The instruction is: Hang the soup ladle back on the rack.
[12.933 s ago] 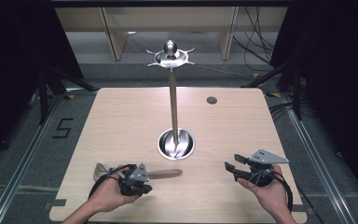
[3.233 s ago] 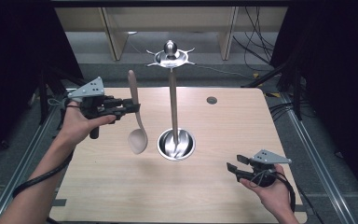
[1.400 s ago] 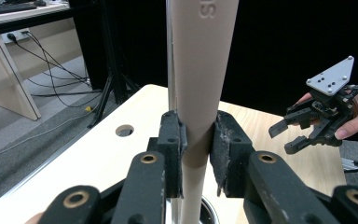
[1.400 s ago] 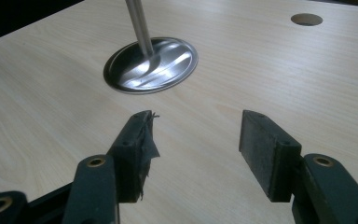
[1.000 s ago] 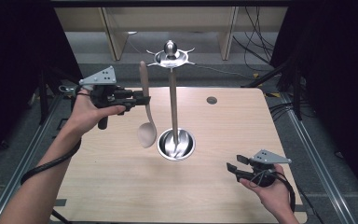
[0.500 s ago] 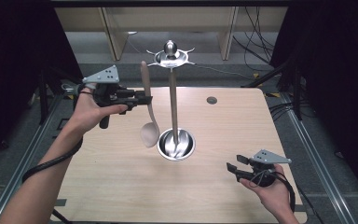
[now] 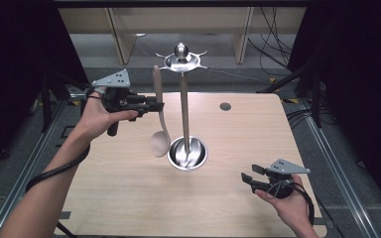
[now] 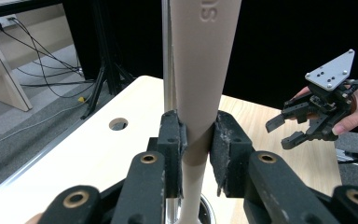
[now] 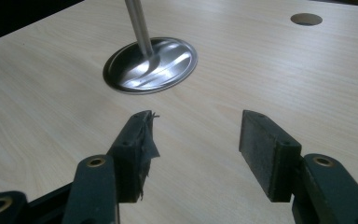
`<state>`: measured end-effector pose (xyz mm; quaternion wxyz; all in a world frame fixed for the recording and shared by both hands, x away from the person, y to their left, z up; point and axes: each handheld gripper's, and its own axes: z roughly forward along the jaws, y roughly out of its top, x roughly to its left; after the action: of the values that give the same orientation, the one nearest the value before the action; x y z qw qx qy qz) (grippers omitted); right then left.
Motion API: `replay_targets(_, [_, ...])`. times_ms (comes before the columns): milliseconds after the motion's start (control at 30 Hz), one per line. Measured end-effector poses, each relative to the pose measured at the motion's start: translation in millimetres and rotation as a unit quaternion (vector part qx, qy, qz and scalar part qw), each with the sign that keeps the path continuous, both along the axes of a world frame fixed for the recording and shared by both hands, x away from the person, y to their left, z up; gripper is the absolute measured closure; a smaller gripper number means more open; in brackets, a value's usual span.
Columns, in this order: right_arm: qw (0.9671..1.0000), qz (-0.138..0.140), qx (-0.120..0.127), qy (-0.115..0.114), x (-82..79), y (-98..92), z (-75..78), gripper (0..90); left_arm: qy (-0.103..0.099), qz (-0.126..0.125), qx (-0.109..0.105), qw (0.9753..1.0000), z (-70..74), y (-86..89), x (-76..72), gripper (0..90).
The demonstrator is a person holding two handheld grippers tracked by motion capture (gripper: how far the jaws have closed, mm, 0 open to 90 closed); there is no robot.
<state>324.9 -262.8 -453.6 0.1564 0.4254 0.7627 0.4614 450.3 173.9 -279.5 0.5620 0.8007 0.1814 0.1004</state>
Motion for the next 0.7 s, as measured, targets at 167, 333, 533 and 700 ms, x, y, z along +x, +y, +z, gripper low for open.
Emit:
replay_targets(167, [1.0, -0.004, 0.002, 0.006, -0.8, 0.3, 0.3, 45.1, 0.002, 0.0, 0.001, 1.0, 0.2, -2.7, 1.2, 74.1])
replay_targets(333, [1.0, 0.0, -0.001, 0.0, -0.1, -0.1, 0.1, 45.1, 0.002, -0.001, 0.003, 1.0, 1.0, -4.6, 2.2, 74.1])
replay_targets(533, [1.0, -0.002, 0.0, 0.003, -0.3, 0.0, 0.1, 45.1, 0.004, 0.0, 0.001, 1.0, 2.1, -7.2, 3.8, 74.1])
replay_targets(700, [0.9999, 0.003, -0.005, -0.013, 1.8, -0.9, -0.7, 45.1, 0.006, 0.0, 0.002, 1.0, 1.9, -10.3, 4.8, 74.1])
